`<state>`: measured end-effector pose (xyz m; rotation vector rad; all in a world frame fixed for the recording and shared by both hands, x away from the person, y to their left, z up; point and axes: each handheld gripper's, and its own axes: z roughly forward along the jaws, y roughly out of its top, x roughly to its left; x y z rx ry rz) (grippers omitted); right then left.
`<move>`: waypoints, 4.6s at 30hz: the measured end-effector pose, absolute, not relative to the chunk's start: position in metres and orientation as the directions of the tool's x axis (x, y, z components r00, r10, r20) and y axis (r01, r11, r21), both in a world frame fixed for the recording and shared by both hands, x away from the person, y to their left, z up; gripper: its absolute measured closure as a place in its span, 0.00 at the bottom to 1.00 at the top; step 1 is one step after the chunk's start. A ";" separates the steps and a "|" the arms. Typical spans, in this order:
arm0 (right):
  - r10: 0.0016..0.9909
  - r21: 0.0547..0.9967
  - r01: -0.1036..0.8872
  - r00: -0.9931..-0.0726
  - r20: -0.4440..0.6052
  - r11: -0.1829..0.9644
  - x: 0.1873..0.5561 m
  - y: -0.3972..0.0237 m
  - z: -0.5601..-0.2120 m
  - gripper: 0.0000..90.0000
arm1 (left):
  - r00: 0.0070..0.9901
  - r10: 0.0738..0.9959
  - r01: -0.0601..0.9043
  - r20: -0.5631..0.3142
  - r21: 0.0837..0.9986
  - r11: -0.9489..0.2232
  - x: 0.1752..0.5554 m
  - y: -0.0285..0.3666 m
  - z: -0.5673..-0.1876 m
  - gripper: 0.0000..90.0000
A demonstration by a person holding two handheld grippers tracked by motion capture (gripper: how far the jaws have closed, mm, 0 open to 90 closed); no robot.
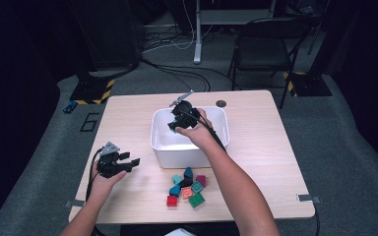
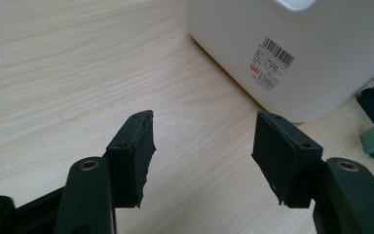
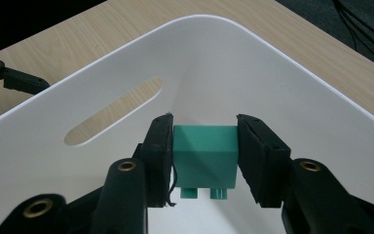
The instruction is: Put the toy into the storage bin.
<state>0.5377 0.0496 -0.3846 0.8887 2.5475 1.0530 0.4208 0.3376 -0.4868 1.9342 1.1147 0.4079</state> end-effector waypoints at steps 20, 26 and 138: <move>0.609 0.735 0.412 -0.793 -0.003 0.539 0.502 0.011 -0.351 0.59 | 0.549 0.827 0.552 -0.119 0.795 -0.252 0.421 0.338 -0.487 0.45; 0.610 0.743 0.407 -0.792 -0.003 0.532 0.487 -0.003 -0.346 0.57 | 0.547 0.829 0.553 -0.119 0.794 -0.251 0.421 0.338 -0.487 0.45; 0.616 0.705 0.461 -0.787 0.043 0.539 0.392 -0.051 -0.495 0.65 | 0.541 0.833 0.558 -0.118 0.791 -0.251 0.421 0.337 -0.489 0.45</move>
